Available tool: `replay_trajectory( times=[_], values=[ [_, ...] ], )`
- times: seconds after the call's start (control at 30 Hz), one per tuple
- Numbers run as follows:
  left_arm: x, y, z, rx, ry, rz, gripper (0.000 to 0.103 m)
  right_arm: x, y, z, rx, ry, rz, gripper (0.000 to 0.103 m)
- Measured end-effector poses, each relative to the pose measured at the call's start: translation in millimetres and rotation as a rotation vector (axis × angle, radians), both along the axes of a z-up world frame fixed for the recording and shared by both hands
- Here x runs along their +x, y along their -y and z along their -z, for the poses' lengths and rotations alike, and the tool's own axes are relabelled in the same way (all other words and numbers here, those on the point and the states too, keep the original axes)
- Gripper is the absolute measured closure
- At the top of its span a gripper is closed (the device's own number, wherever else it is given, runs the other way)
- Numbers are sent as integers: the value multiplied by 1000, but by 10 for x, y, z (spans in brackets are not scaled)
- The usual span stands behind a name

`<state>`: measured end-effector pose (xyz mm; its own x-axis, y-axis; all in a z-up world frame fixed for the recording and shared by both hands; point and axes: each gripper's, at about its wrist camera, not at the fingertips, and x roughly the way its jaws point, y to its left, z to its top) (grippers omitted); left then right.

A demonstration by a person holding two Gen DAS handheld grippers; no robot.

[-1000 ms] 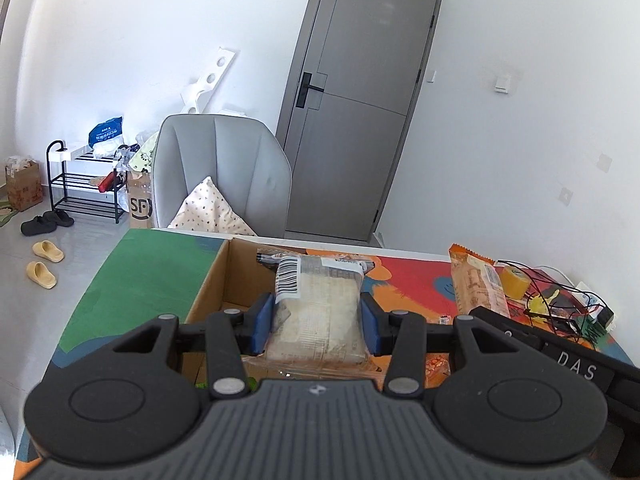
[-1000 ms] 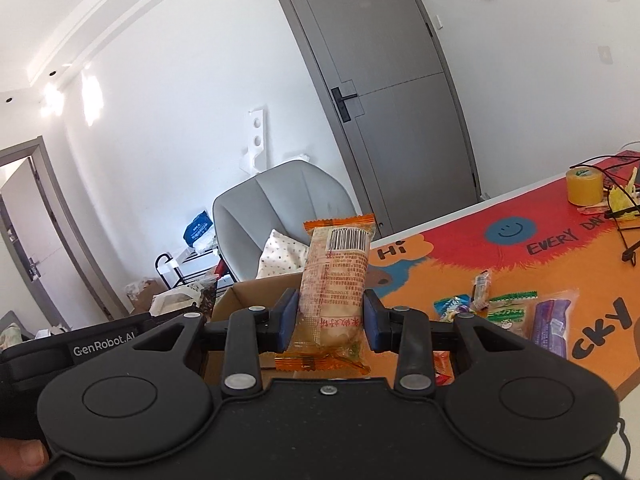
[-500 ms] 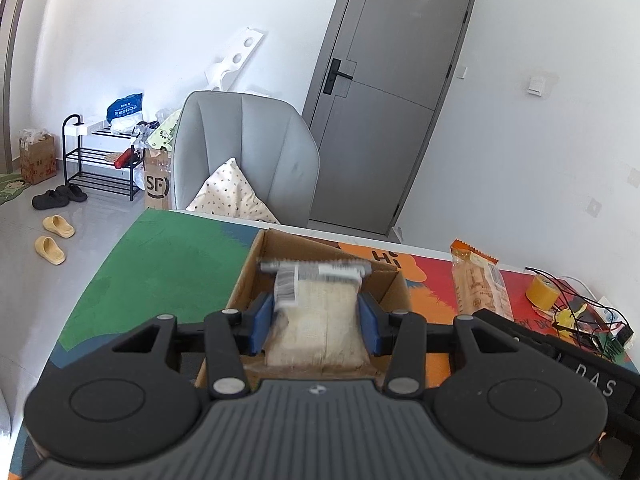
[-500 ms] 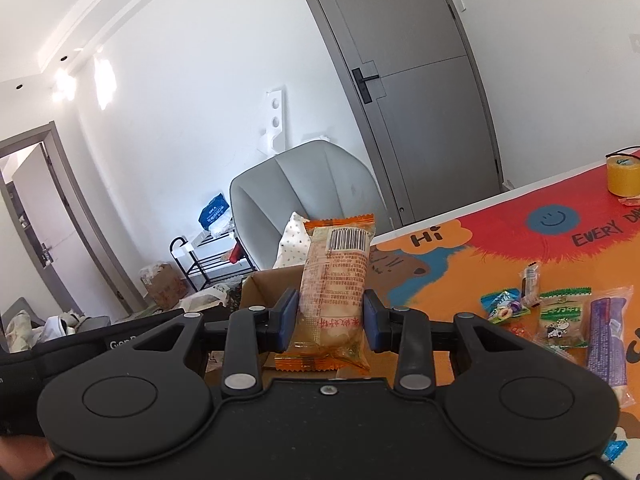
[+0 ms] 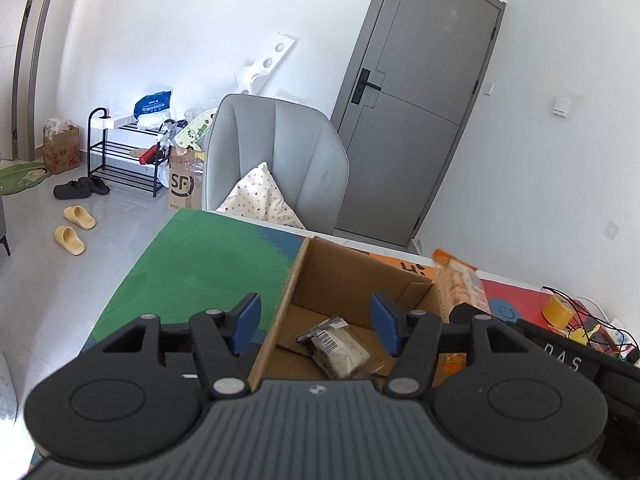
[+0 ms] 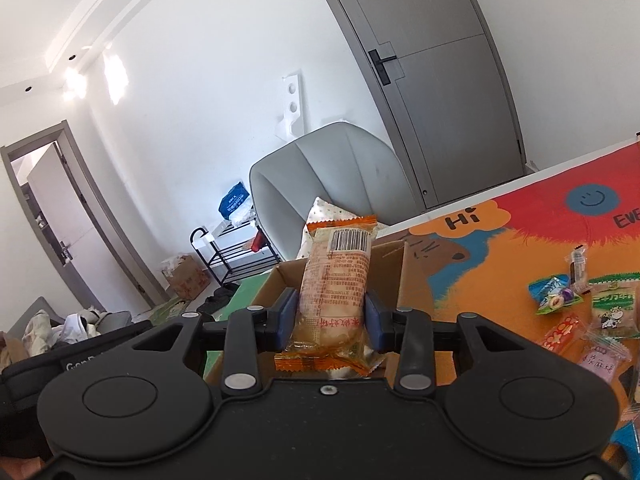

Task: Organize snacks
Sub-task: 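Carry both bread packets into the cardboard box and open both tools, then grasp the red-and-white bar with the left tool while the right tool grasps the blue packet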

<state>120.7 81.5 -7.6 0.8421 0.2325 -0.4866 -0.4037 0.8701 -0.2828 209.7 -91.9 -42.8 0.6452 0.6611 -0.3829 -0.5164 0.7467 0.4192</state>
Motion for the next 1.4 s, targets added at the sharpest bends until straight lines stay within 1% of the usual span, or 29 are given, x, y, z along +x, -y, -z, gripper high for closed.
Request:
replay_trajectory(
  times=[0.03, 0.07, 0.13, 0.23, 0.33, 0.43, 0.7, 0.87, 0.93, 1.0, 1.2, 1.37, 1.4],
  values=[
    [-16, -7, 5, -5, -2, -6, 32, 1, -2, 5, -3, -9, 2, 50],
    [-36, -7, 10, -8, 0, -11, 29, -8, 16, 11, -5, -11, 11, 48],
    [-74, 9, 15, -7, 4, -12, 22, -36, 71, 16, -9, -9, 22, 47],
    [-87, 65, 20, -6, -2, -12, 19, -71, 191, 18, -10, -27, 44, 44],
    [-96, 152, 25, -10, -6, 6, 17, -127, 323, 8, -21, -12, 73, 38],
    [-99, 251, 32, -11, -9, 15, 12, -154, 485, 3, -28, -19, 97, 37],
    [-91, 571, 26, -15, -6, 73, 10, -266, 1003, -36, -40, -14, 181, 34],
    [-78, 807, 14, 0, -8, 120, 10, -320, 1313, -20, -40, -22, 233, 32],
    [-83, 900, 21, -1, -8, 152, 10, -338, 1405, -2, -47, -25, 247, 32],
    [-64, 1001, 33, 0, -18, 210, 10, -356, 1510, 24, -52, -28, 258, 32],
    [-49, 1333, 62, 54, -24, 303, 11, -396, 1693, 105, -69, -33, 281, 32],
    [-4, 1497, 115, 68, -29, 338, 13, -420, 1802, 192, -78, -52, 291, 33],
    [1, 1524, 128, 71, -28, 340, 15, -419, 1817, 216, -79, -58, 289, 33]
  ],
)
